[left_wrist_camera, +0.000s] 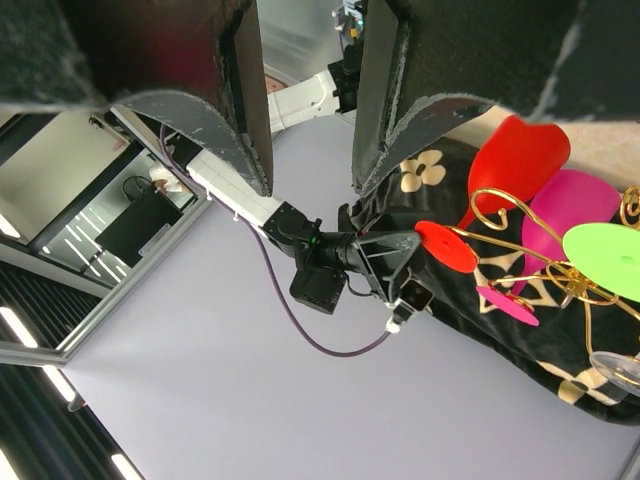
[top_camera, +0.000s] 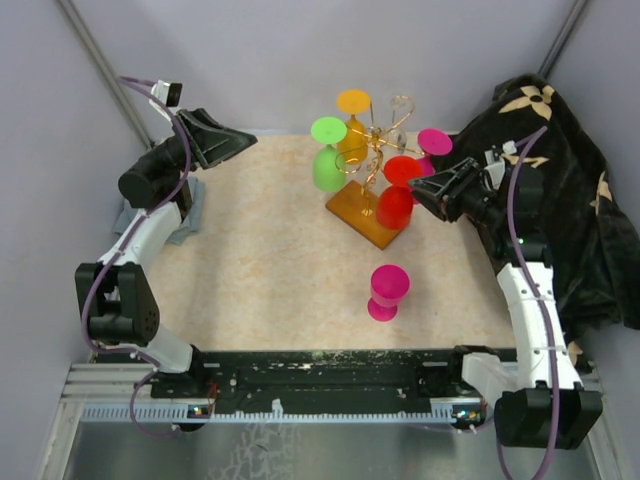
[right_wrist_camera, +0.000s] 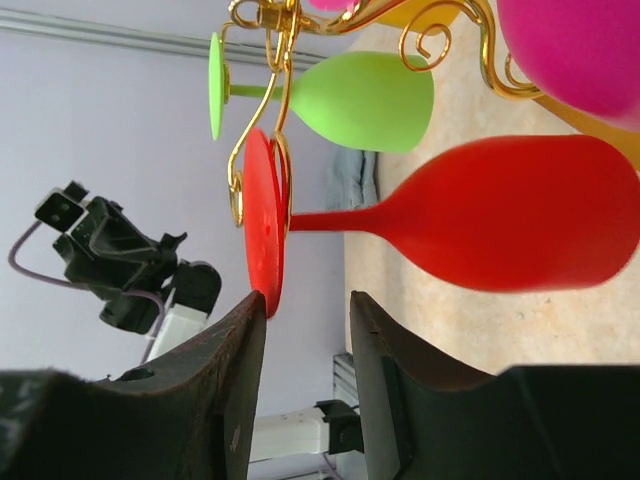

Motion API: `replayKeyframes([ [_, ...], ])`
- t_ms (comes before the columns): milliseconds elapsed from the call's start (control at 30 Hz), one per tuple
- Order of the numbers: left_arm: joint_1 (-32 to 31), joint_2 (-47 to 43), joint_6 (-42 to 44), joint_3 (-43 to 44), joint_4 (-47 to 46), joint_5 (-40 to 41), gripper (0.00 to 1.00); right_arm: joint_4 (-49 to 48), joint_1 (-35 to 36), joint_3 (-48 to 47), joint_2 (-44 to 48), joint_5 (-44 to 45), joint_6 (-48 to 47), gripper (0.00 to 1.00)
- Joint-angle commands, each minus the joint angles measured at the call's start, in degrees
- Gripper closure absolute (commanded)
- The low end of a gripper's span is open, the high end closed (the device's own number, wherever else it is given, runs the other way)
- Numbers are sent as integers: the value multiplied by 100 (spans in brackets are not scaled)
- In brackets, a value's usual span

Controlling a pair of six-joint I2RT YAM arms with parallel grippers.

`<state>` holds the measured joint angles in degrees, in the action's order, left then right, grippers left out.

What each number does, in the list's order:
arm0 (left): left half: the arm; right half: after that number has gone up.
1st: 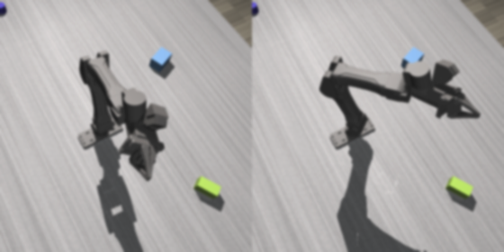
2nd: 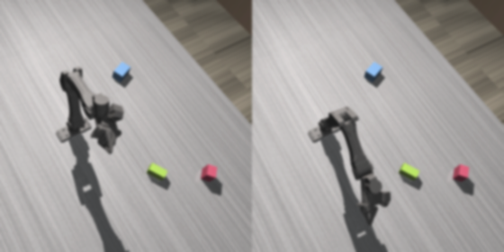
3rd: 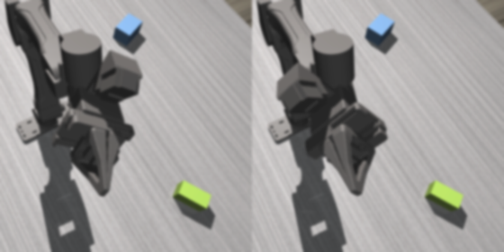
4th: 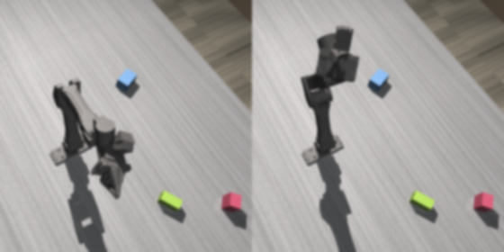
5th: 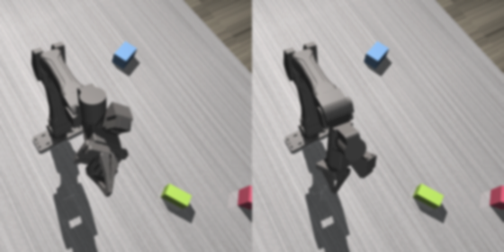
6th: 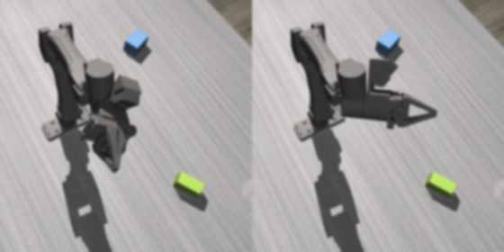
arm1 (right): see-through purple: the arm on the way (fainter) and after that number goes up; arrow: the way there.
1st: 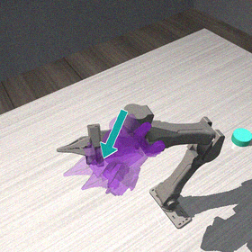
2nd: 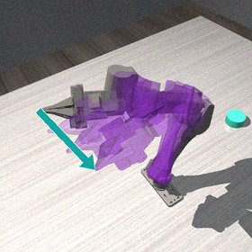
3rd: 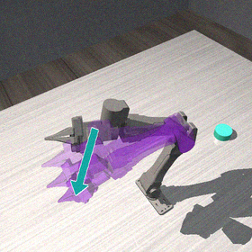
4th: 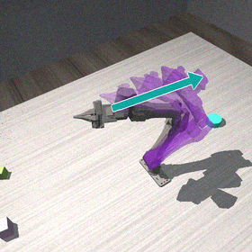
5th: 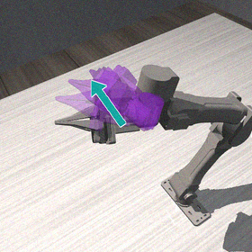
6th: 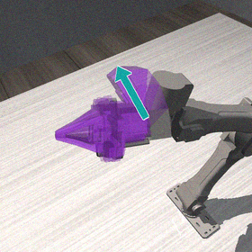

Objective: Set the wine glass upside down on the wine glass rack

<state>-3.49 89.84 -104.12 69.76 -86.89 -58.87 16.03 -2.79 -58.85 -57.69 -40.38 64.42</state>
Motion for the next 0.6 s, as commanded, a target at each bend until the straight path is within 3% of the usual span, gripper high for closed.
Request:
replayKeyframes([
  [0, 23, -195, 157, -59, -29, -98, 57, 500, -20, -288, 369, 142, -512, 60],
  [367, -31, -99, 807, -216, 501, -210, 57, 2675, 26, -918, 920, 814, -2304, 61],
  [567, -310, -238, 2287, -121, 2339, -335, 58, 3702, 313, -926, 1040, 1407, -3045, 63],
])
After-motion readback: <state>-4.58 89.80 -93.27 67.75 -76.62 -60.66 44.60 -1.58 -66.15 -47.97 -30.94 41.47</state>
